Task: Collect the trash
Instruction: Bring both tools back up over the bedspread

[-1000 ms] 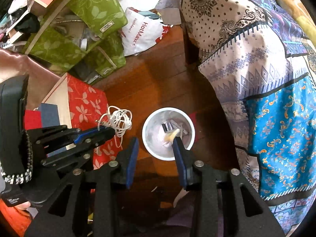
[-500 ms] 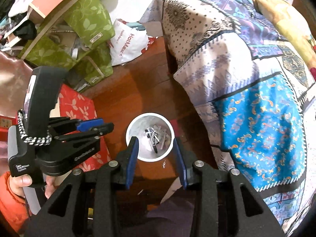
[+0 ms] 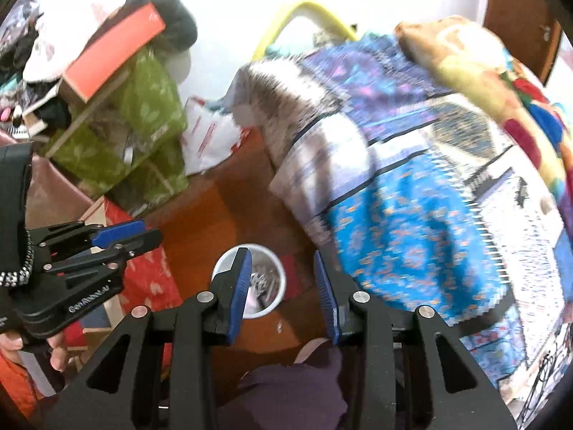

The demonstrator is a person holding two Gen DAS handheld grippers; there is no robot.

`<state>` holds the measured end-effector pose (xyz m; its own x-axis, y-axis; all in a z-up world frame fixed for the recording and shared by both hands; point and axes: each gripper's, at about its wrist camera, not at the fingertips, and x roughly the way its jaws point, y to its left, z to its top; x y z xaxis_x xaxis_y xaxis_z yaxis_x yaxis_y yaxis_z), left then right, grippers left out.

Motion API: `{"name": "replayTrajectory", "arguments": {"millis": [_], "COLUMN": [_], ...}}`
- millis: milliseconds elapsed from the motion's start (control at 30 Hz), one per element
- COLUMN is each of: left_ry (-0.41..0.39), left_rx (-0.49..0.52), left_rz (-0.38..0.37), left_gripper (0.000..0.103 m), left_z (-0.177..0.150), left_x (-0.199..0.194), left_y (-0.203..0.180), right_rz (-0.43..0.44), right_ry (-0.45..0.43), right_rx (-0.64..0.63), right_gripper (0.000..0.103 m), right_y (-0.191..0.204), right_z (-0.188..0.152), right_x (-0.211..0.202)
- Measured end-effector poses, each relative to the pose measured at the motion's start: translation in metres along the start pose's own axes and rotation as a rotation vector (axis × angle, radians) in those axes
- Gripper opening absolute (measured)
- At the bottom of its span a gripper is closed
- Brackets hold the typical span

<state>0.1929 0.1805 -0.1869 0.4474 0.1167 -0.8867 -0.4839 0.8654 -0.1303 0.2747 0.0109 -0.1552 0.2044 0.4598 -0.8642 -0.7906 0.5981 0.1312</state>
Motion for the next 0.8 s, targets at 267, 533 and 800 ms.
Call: {"name": "replayTrajectory", "arguments": {"millis": [267,533,800], "left_ry": [-0.116,-0.155,-0.161], "left_rx": [0.09,0.194,0.302], "left_rz": [-0.059,-0.137,-0.197], "left_gripper": [0.023,0.023,0.023], "left_z": [0.03,0.056,0.08], "left_x": [-0.03,-0.03,-0.011], "left_y": [-0.077,-0.168,-0.258], "right_rz": [-0.069,-0.173,-0.241], "right_ry": [-0.131,-0.232,-0.251], "right_rx": [0.08,0.173,0.272], "right_gripper": [0.033,0.033,0.033], "right_y": [-0.056,-0.129,-0.201], "right_z": [-0.005,-0.016,-0.026], "right_x": [-0.065,-0.116,-0.137]}}
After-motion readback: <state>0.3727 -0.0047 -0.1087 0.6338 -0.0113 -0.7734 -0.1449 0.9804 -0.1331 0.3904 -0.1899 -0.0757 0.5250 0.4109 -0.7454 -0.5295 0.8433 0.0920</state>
